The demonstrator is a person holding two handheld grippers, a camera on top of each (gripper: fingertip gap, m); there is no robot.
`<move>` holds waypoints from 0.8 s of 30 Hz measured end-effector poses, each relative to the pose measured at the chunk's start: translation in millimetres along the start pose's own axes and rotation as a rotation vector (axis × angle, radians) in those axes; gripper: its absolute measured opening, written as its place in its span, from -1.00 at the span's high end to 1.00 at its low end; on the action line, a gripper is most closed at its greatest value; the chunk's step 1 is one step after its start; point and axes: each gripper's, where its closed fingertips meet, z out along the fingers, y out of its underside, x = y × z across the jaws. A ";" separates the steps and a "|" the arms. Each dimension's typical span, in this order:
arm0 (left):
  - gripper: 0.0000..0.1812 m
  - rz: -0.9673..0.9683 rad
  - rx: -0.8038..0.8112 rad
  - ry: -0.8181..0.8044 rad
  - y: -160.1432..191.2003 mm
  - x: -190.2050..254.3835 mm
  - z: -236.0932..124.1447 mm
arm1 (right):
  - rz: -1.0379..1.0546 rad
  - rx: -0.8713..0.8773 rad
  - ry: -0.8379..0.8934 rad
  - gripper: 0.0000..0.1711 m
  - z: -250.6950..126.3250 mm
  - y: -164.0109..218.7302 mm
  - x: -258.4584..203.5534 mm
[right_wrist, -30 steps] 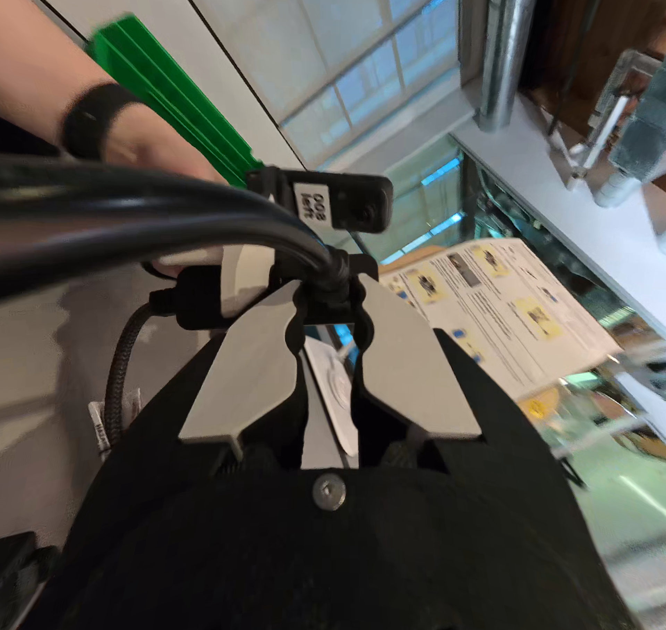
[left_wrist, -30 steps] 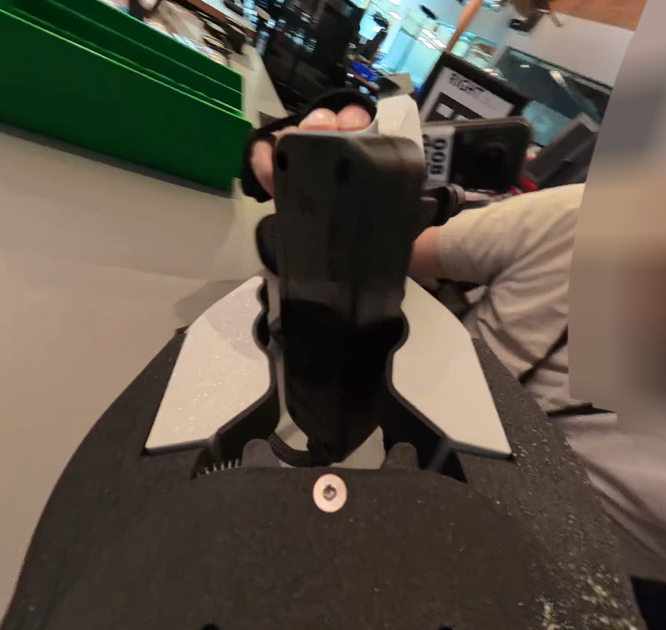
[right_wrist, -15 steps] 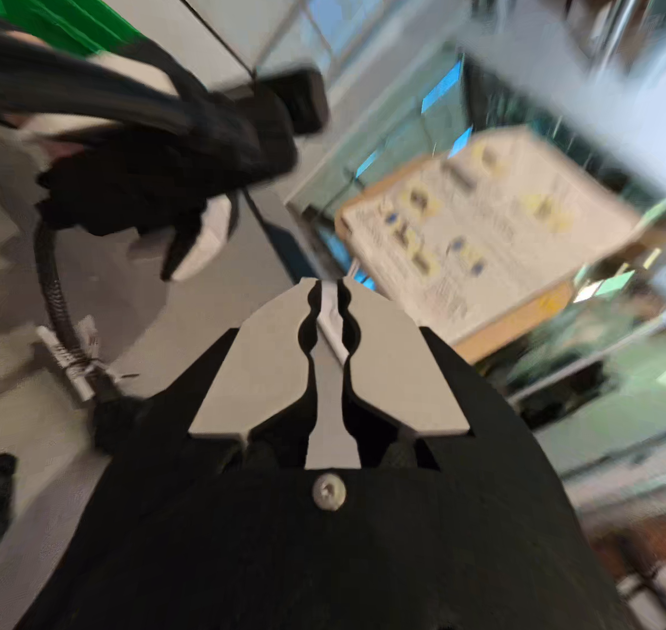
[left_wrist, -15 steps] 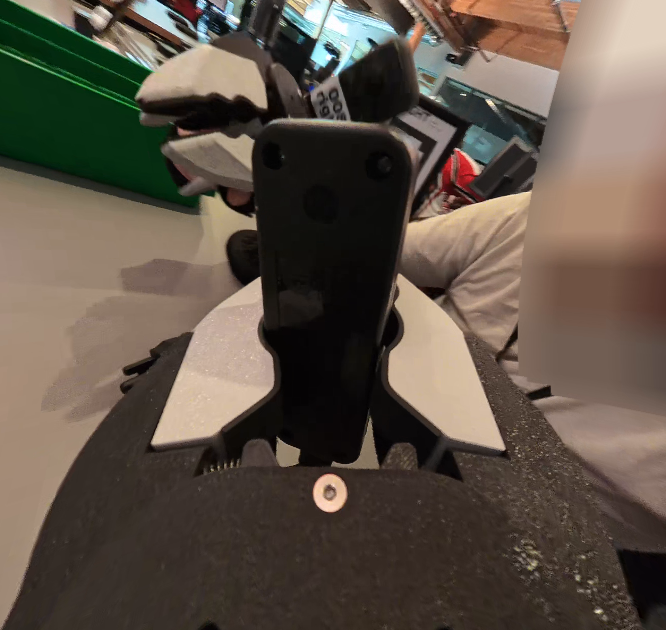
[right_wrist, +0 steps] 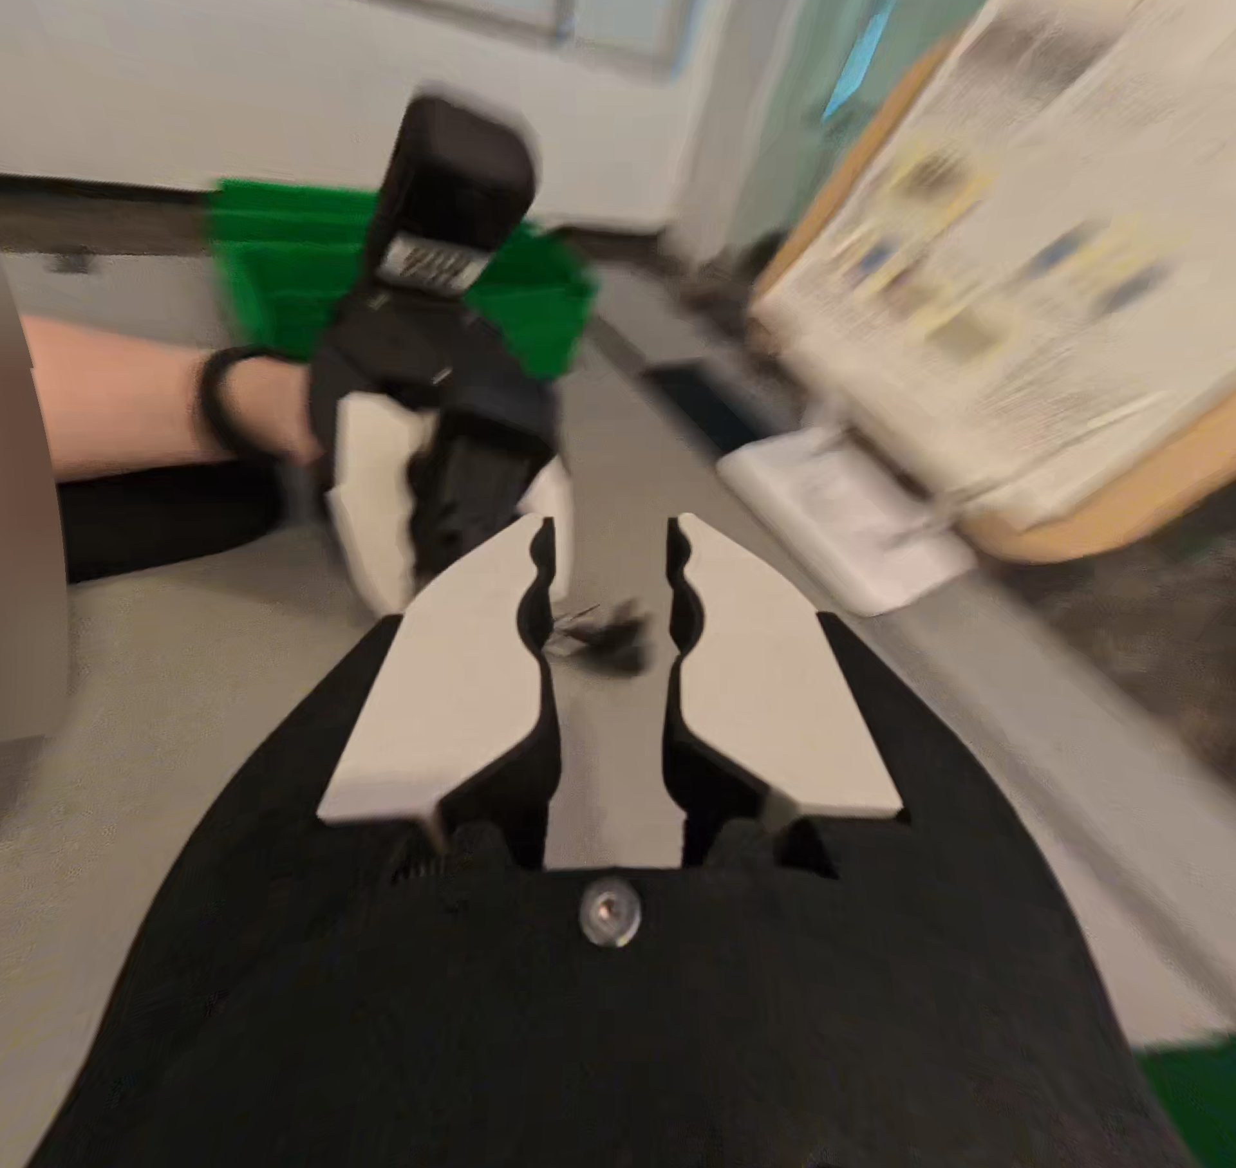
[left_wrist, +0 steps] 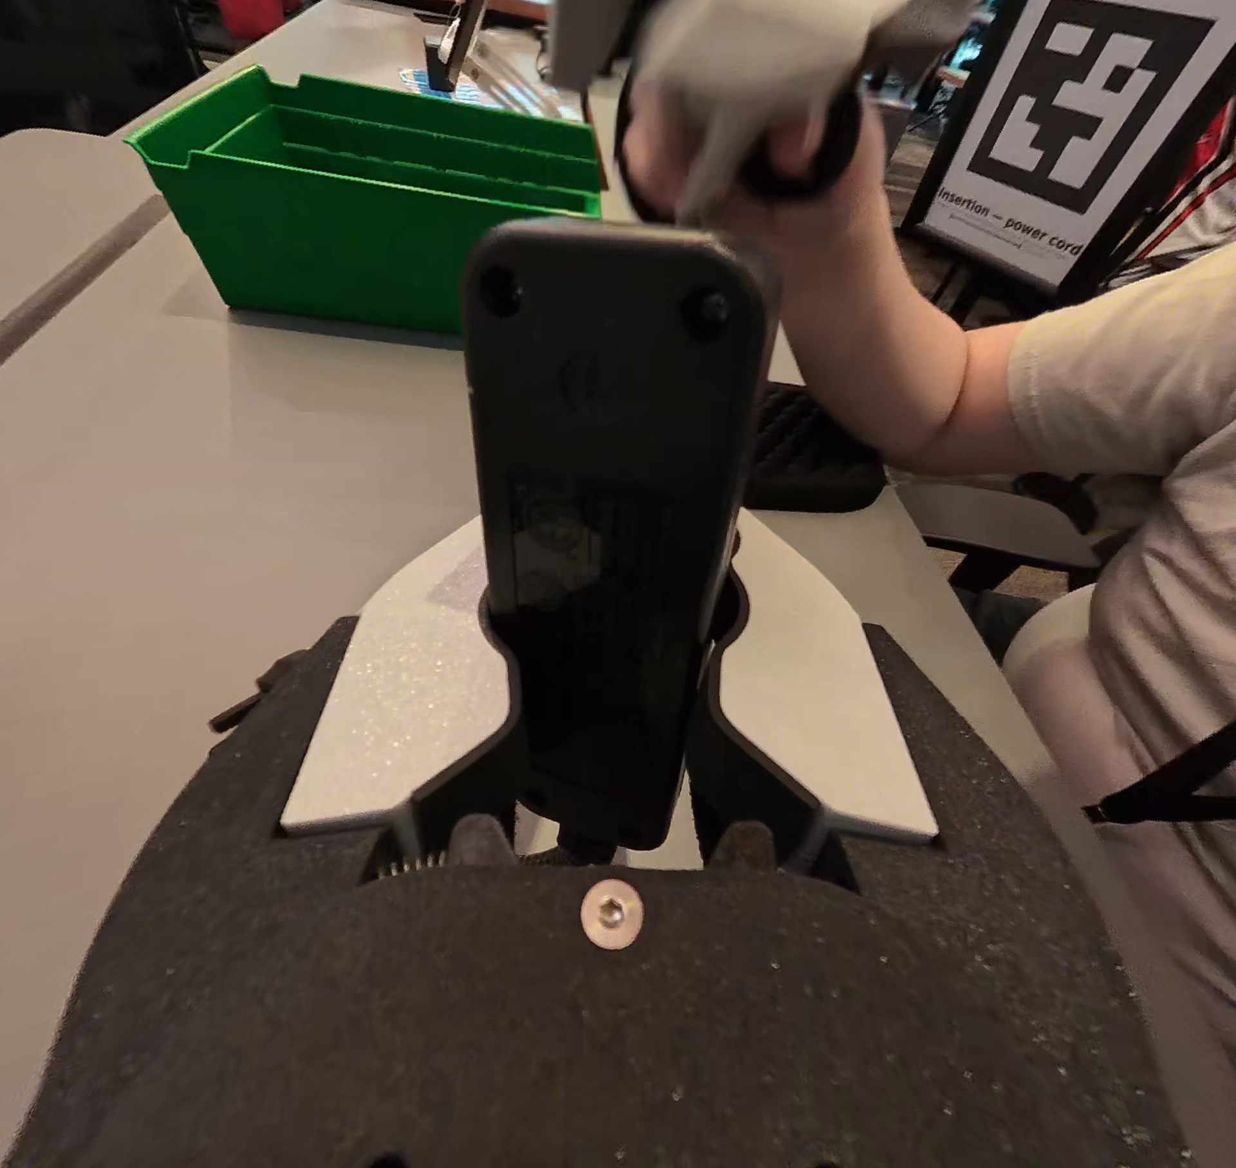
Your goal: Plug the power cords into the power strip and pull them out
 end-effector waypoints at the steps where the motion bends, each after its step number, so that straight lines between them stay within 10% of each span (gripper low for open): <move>1: 0.36 0.013 -0.002 -0.030 0.7 -3.9 0.1 | -0.134 0.121 0.148 0.71 -17.8 -21.2 13.3; 4: 0.37 0.030 0.008 -0.136 -0.5 -18.0 -1.2 | -0.126 0.363 0.150 0.98 -57.5 -59.6 8.8; 7: 0.36 0.026 0.020 -0.220 1.5 -30.6 -2.2 | 0.285 0.317 -0.210 0.45 -29.4 -52.3 -24.1; 11: 0.36 -0.011 0.034 -0.214 3.6 -32.5 0.3 | 0.385 0.044 -0.209 0.36 28.9 18.3 -26.8; 24: 0.37 -0.028 0.035 -0.245 6.4 -36.7 4.9 | 0.415 0.099 -0.249 0.72 39.1 27.6 -29.5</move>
